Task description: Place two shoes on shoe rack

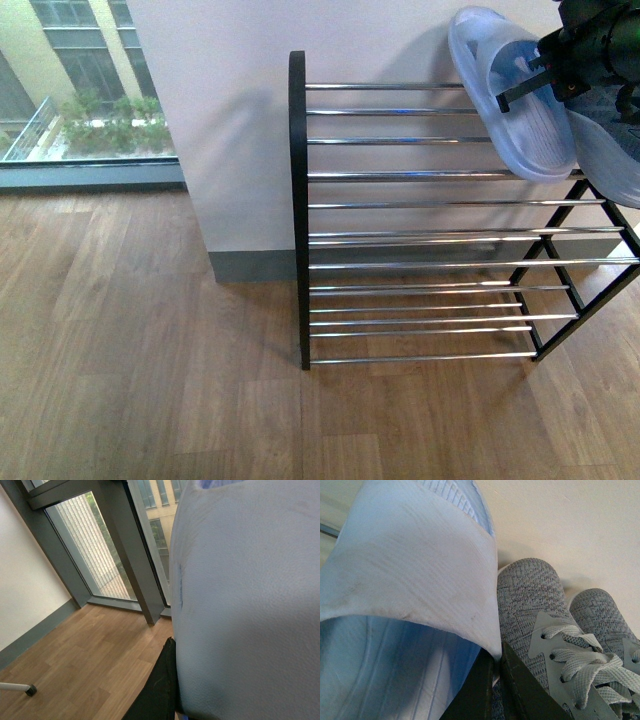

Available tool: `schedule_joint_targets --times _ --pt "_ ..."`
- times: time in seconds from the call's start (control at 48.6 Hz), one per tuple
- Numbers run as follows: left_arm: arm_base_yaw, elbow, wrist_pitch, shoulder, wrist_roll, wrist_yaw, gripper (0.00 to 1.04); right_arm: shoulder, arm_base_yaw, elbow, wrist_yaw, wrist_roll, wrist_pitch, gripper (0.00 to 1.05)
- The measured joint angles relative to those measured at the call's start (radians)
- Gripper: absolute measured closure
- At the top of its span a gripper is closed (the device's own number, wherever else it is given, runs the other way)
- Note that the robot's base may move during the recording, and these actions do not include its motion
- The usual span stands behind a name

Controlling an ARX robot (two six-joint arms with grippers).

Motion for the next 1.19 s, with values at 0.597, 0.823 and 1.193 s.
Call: schedule_joint_targets --times 0.597,0.823,1.193 --pt "0.0 0.0 0.0 0.0 0.0 0.0 1.03 -0.23 -0.053 -0.115 -0.154 0.116 -0.226 0.25" --pt "0.0 0.0 0.0 0.0 0.0 0.0 1.03 -0.448 -0.135 -0.334 -0.356 0.342 0.144 0.28" --pt "0.0 0.0 0.0 0.0 0.0 -0.002 1.03 -0.65 -0.072 -0.75 -0.347 0.457 0.501 0.82"
